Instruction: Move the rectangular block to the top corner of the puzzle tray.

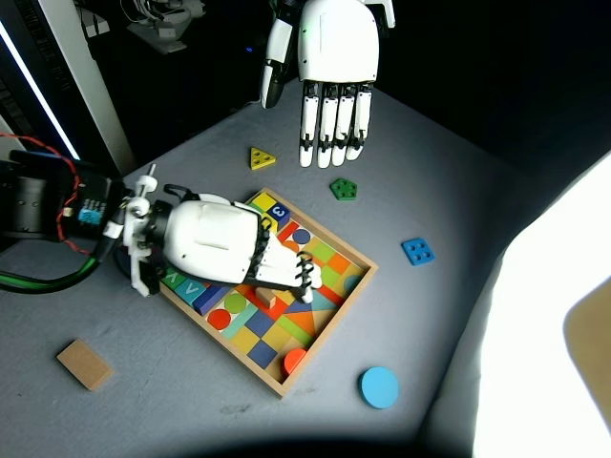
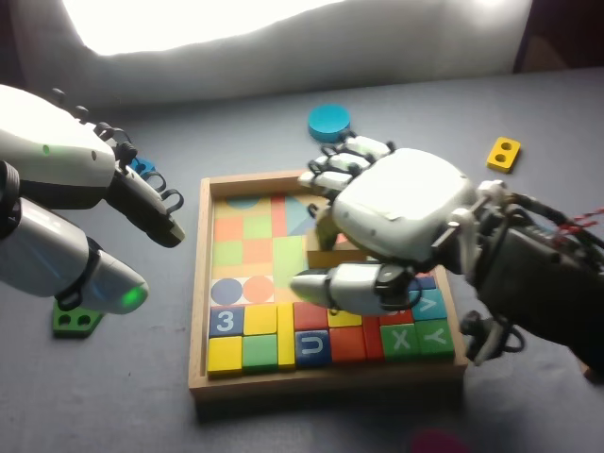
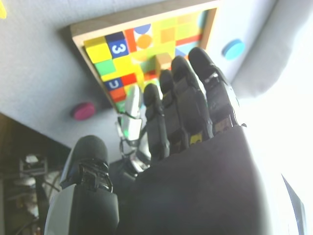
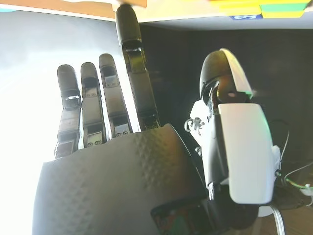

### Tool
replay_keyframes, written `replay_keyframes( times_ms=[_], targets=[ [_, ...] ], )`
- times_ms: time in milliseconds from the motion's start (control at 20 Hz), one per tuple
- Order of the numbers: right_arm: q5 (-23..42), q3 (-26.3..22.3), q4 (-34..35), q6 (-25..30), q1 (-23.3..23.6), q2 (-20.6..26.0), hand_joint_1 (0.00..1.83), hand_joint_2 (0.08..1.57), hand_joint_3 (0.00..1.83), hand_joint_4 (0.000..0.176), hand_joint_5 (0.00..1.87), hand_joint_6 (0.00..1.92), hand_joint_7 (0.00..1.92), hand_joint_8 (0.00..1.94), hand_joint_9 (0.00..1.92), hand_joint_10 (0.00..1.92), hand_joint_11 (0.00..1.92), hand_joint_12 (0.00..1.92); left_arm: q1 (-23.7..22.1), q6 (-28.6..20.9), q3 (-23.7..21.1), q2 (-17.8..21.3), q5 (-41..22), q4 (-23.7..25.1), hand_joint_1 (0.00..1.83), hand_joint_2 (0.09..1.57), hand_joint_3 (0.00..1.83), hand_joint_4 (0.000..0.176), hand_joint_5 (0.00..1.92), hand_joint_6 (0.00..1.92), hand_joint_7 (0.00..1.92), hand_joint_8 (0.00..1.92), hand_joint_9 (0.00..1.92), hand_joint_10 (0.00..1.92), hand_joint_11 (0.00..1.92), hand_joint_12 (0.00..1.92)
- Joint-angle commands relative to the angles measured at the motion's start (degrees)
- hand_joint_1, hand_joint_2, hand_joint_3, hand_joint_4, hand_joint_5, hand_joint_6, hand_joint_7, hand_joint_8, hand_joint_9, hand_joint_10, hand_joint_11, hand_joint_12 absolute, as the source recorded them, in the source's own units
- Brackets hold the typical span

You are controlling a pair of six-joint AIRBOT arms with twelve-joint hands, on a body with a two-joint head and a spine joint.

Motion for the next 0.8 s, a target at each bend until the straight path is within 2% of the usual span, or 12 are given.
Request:
replay_keyframes(
  times_ms=[0, 50, 250, 350, 400, 550, 600, 750],
  targets=[
    [1.8, -0.2, -0.9, -0.3, -0.6, 0.4, 0.06, 1.19, 0.00, 0.000, 0.85, 0.31, 0.31, 0.00, 0.15, 0.24, 0.00, 0.77, -0.5, -0.2, -0.1, 0.1, 4.2, 0.6, 0.17, 1.30, 0.00, 0.027, 0.44, 0.00, 0.41, 0.00, 0.41, 0.00, 0.12, 0.77],
    [2.4, -0.7, -0.9, 0.0, -0.9, 1.4, 0.04, 1.20, 0.00, 0.000, 0.84, 0.31, 0.29, 0.00, 0.12, 0.22, 0.00, 0.67, -0.5, -0.2, -0.1, 0.1, 4.2, 0.6, 0.19, 1.29, 0.00, 0.022, 0.44, 0.00, 0.41, 0.00, 0.42, 0.00, 0.13, 0.78],
    [1.5, -1.8, -0.9, 0.8, -1.7, 4.0, 0.05, 1.20, 0.00, 0.000, 0.83, 0.31, 0.28, 0.00, 0.12, 0.21, 0.00, 0.58, -0.5, -0.5, -0.1, 0.1, 4.2, 0.6, 0.16, 1.30, 0.00, 0.021, 0.42, 0.00, 0.40, 0.00, 0.40, 0.00, 0.11, 0.78],
    [1.0, -1.8, -0.9, 0.9, -2.1, 4.9, 0.06, 1.20, 0.00, 0.000, 0.84, 0.31, 0.29, 0.00, 0.13, 0.21, 0.00, 0.65, -0.5, -0.5, -0.1, 0.1, 4.2, 0.6, 0.18, 1.29, 0.00, 0.021, 0.44, 0.01, 0.42, 0.01, 0.42, 0.01, 0.13, 0.78],
    [0.7, -1.8, -0.9, 0.9, -2.2, 5.3, 0.07, 1.19, 0.00, 0.000, 0.86, 0.32, 0.31, 0.00, 0.16, 0.21, 0.00, 0.75, -0.5, -0.5, -0.1, 0.1, 4.2, 0.6, 0.16, 1.30, 0.00, 0.022, 0.44, 0.00, 0.42, 0.01, 0.42, 0.01, 0.13, 0.78],
    [0.5, -1.7, -1.6, 0.9, -2.2, 6.1, 0.07, 1.19, 0.00, 0.000, 0.85, 0.31, 0.31, 0.00, 0.14, 0.20, 0.00, 0.78, -0.5, -0.5, -0.1, 0.1, 4.2, 0.6, 0.19, 1.30, 0.00, 0.018, 0.44, 0.00, 0.41, 0.00, 0.41, 0.00, 0.12, 0.78],
    [0.5, -1.6, -2.5, 1.1, -2.2, 6.2, 0.07, 1.19, 0.00, 0.000, 0.85, 0.30, 0.31, 0.00, 0.15, 0.20, 0.00, 0.94, -0.5, -0.5, -0.1, 0.1, 4.2, 0.6, 0.18, 1.29, 0.00, 0.023, 0.44, 0.00, 0.41, 0.00, 0.41, 0.00, 0.12, 0.77],
    [0.0, -1.0, -5.8, 3.9, -2.2, 6.8, 0.08, 1.19, 0.00, 0.000, 0.86, 0.29, 0.31, 0.00, 0.16, 0.18, 0.00, 0.84, -0.5, -0.6, -0.2, 0.1, 4.4, 0.6, 0.14, 1.30, 0.00, 0.026, 0.42, 0.00, 0.40, 0.00, 0.41, 0.00, 0.12, 0.77]
  ],
)
